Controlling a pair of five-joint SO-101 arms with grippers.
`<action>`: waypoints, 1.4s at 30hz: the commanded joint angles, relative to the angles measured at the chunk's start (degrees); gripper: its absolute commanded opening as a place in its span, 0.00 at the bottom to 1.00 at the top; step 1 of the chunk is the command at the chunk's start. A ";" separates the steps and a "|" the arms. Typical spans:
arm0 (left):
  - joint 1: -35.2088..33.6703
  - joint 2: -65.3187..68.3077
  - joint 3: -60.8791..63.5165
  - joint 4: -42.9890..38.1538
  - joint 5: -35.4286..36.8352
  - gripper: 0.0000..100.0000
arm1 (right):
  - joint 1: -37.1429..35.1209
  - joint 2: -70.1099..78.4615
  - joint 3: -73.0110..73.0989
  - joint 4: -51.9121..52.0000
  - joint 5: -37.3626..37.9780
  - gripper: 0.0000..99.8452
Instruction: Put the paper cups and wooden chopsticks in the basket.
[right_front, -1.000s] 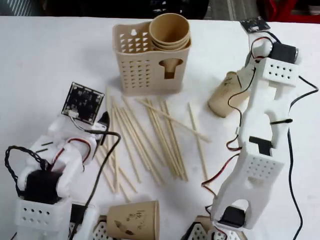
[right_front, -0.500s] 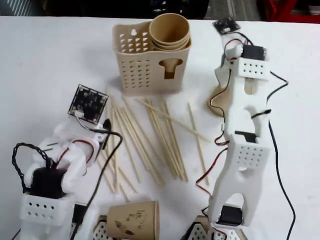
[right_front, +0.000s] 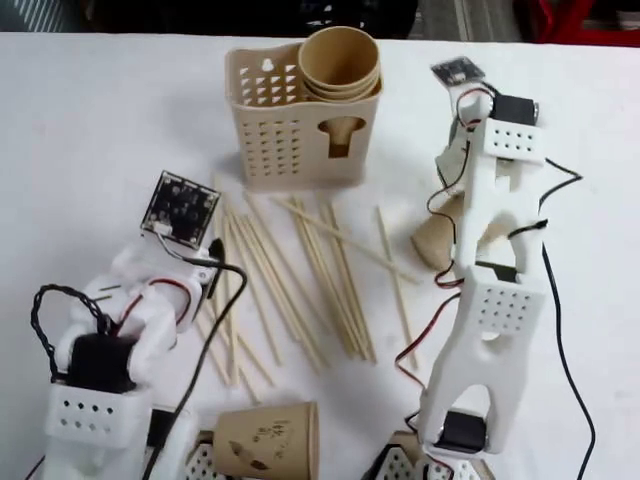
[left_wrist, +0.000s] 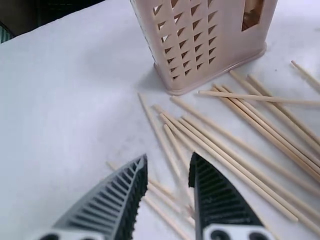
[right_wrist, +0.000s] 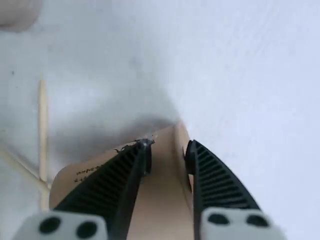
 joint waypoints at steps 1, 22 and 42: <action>-0.40 -0.92 -0.44 -1.14 0.70 0.15 | 1.80 -3.91 -0.70 3.65 0.53 0.10; -0.40 -0.92 0.79 -1.32 0.70 0.15 | 2.15 -25.10 -0.26 5.58 5.27 0.02; -0.48 -0.92 5.80 -2.55 0.79 0.15 | -24.13 -47.60 -0.62 -15.08 4.75 0.02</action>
